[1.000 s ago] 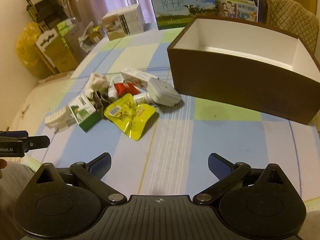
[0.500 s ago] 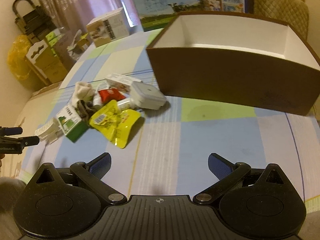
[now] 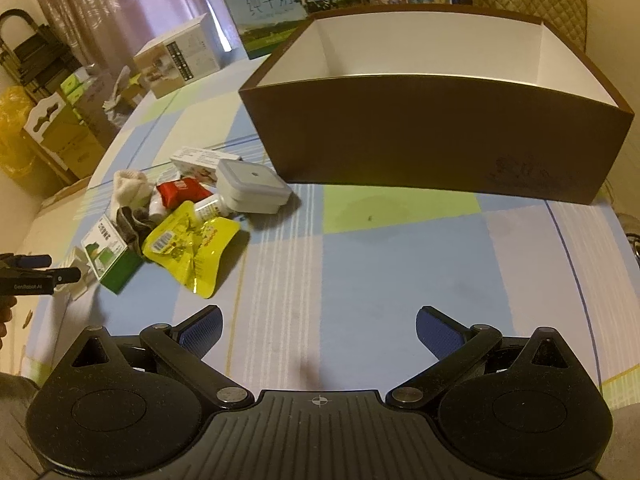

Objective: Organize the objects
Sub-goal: 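Grasp the white clip rack with the left tool while the right tool grasps the white plug adapter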

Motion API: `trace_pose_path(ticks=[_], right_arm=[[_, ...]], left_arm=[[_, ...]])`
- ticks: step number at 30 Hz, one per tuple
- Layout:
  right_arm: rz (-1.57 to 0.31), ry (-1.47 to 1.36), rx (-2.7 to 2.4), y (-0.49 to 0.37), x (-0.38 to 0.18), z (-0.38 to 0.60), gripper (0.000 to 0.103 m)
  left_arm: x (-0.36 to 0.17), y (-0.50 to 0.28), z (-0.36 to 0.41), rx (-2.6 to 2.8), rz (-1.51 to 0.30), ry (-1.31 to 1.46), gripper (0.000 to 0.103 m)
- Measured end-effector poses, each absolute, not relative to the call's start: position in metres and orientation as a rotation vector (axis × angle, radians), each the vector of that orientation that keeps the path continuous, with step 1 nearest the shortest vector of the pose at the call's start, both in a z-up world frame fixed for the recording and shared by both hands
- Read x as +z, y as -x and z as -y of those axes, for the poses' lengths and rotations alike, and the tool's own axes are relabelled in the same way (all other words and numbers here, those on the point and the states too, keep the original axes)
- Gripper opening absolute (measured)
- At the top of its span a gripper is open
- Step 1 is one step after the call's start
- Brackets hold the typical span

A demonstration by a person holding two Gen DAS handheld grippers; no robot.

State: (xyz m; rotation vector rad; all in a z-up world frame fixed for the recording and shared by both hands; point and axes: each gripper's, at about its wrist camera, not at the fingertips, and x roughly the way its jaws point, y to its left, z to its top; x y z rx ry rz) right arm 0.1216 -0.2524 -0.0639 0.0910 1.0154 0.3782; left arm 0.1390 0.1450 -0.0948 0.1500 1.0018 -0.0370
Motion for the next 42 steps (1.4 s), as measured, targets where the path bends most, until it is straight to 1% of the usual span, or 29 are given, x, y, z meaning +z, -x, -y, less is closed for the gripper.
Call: trace_pose_path(ticks=[2, 4, 5, 6, 7, 9, 13, 20, 21, 22, 23, 30, 36, 38, 42], right_arm=[[-1.016, -0.101, 0.368, -0.123, -0.065, 0.255, 0.101], [-1.018, -0.108, 0.361, -0.124, -0.067, 0.256, 0.101], [-1.020, -0.111, 0.359, -0.125, -0.067, 0.256, 0.101], [-1.021, -0.112, 0.358, -0.125, -0.068, 0.256, 0.101], [-1.021, -0.114, 0.356, -0.126, -0.068, 0.257, 0.101], [-1.023, -0.115, 0.352, -0.126, -0.070, 0.258, 0.101], [-1.026, -0.119, 0.347, -0.126, -0.072, 0.261, 0.101], [-1.022, -0.114, 0.348, -0.127, -0.073, 0.261, 0.101], [-1.022, -0.113, 0.349, -0.127, -0.073, 0.261, 0.101], [-1.022, -0.113, 0.351, -0.128, -0.073, 0.261, 0.101], [-1.019, -0.112, 0.353, -0.128, -0.073, 0.260, 0.101], [-0.971, -0.100, 0.405, -0.138, -0.072, 0.249, 0.099], [-0.885, -0.060, 0.505, -0.164, -0.070, 0.222, 0.089], [-0.841, -0.009, 0.538, -0.172, -0.071, 0.208, 0.082], [-0.751, 0.141, 0.597, -0.177, -0.077, 0.178, 0.074]], left_arm=[[-0.097, -0.140, -0.144, -0.047, -1.014, -0.144, 0.073], [-0.098, -0.140, -0.143, -0.050, -1.029, -0.139, 0.054], [-0.099, -0.139, -0.143, -0.047, -1.036, -0.134, 0.049], [-0.099, -0.139, -0.143, -0.045, -1.041, -0.125, 0.039], [-0.099, -0.137, -0.143, -0.048, -1.048, -0.108, 0.033], [-0.099, -0.134, -0.143, -0.053, -1.071, -0.065, 0.031], [-0.100, -0.129, -0.139, -0.041, -1.096, -0.029, 0.031], [-0.100, -0.137, -0.140, 0.017, -1.097, 0.026, 0.031], [-0.100, -0.137, -0.139, 0.023, -1.094, 0.030, 0.031], [-0.099, -0.137, -0.139, 0.027, -1.090, 0.031, 0.025], [-0.099, -0.136, -0.138, 0.033, -1.086, 0.030, 0.023], [-0.088, -0.123, -0.135, 0.100, -1.033, 0.059, 0.023], [-0.076, -0.114, -0.132, 0.139, -1.010, 0.103, 0.023], [-0.075, -0.113, -0.130, 0.145, -1.013, 0.114, 0.023], [-0.074, -0.115, -0.128, 0.150, -1.013, 0.127, 0.023]])
